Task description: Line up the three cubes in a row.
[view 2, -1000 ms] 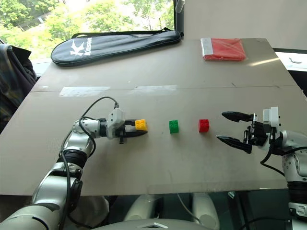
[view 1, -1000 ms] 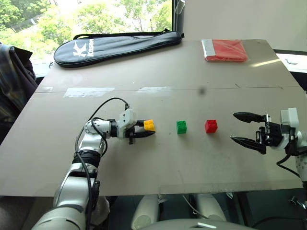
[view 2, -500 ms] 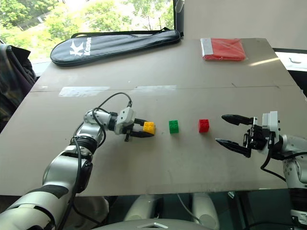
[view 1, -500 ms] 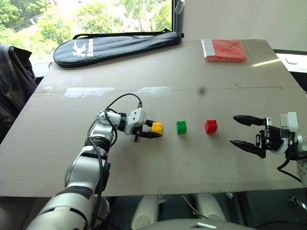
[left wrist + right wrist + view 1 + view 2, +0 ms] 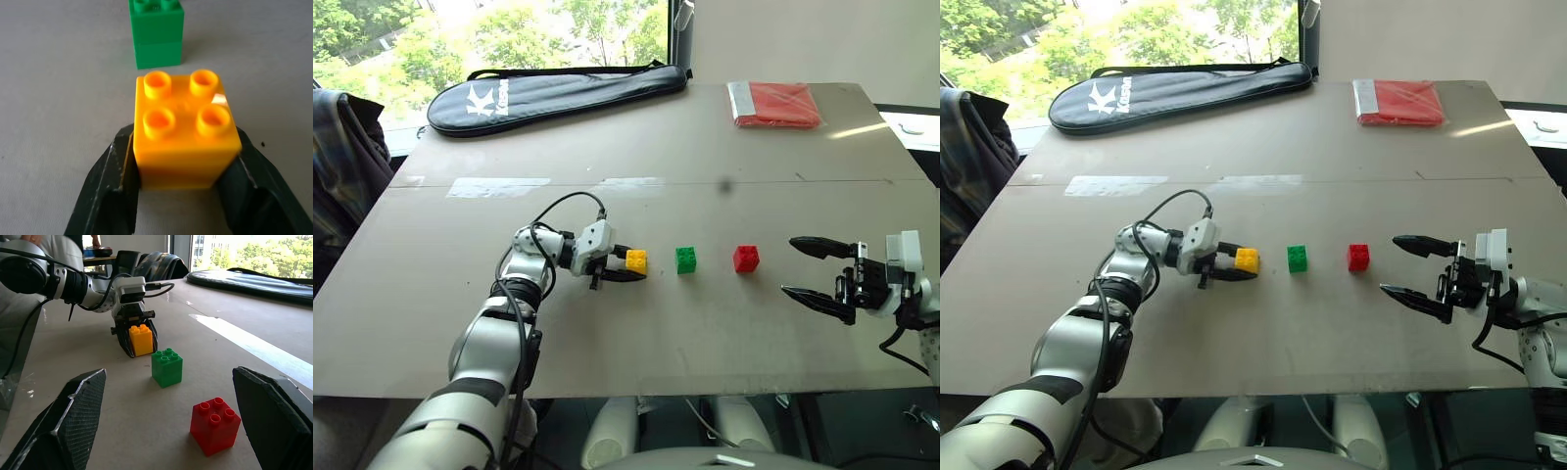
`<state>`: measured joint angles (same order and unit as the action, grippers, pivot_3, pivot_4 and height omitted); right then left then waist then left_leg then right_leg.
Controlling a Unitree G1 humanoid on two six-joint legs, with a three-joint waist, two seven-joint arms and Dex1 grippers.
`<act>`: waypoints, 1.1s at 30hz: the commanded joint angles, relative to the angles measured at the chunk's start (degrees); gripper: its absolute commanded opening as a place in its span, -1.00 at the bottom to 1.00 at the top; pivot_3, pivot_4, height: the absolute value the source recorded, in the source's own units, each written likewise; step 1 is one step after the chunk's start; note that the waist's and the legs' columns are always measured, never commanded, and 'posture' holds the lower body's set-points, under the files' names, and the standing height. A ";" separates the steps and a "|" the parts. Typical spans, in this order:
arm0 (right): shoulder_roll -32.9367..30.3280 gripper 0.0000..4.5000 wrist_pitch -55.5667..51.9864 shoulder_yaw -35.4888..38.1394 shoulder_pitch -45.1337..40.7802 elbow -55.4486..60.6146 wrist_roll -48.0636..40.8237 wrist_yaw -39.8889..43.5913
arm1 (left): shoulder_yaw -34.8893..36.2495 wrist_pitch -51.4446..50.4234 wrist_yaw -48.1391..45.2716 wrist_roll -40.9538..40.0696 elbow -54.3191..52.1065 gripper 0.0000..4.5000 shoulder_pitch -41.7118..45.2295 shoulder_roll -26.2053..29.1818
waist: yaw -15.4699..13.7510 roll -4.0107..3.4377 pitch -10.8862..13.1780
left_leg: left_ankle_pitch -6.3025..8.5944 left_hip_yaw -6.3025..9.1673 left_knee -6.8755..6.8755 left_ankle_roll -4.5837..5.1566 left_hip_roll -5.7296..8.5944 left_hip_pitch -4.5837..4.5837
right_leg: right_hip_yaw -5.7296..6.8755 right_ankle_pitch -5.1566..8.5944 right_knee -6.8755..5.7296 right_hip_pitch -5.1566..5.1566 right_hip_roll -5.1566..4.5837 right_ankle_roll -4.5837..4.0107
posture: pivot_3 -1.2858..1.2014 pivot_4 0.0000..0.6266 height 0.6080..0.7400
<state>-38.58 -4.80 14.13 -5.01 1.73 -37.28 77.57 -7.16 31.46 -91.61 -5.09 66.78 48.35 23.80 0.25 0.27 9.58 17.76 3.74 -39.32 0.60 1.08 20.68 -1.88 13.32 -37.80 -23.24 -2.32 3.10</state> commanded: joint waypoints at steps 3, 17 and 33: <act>-0.73 0.90 0.48 1.53 -0.70 0.88 -0.83 0.30 | -1.85 2.28 4.09 4.55 1.27 0.99 -1.97 -0.59 | 0.11 -0.01 0.00 | 0.00 0.02 0.00 0.00 0.00 -0.07 | 0.01 0.00 -0.04 0.06 0.00 0.00 | 0.03 -0.52 1.00; -0.66 0.90 1.47 1.14 -2.00 -1.83 -0.31 2.18 | 1.06 1.87 6.59 3.09 0.72 0.99 -2.07 2.94 | 0.59 -0.16 -0.13 | -0.03 0.04 -0.02 0.02 -0.01 -0.20 | 0.00 0.00 -0.07 0.16 0.04 0.00 | 0.03 -0.52 1.00; -0.02 0.90 1.83 0.39 -2.77 -2.35 0.15 2.46 | 2.32 0.21 6.80 2.50 -0.54 0.99 -3.38 3.61 | 0.98 -0.16 -0.12 | -0.02 -0.03 0.01 0.02 -0.25 -0.38 | -0.33 -0.01 -0.12 0.15 0.30 -0.02 | 0.03 -0.52 1.00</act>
<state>-38.37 -3.58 13.93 -7.52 -1.30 -36.72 79.63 -4.92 32.76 -86.11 -3.92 65.87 46.60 26.04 1.23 0.11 9.46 17.74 3.72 -39.32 0.61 0.83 20.30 -2.22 13.31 -37.92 -23.09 -2.02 3.08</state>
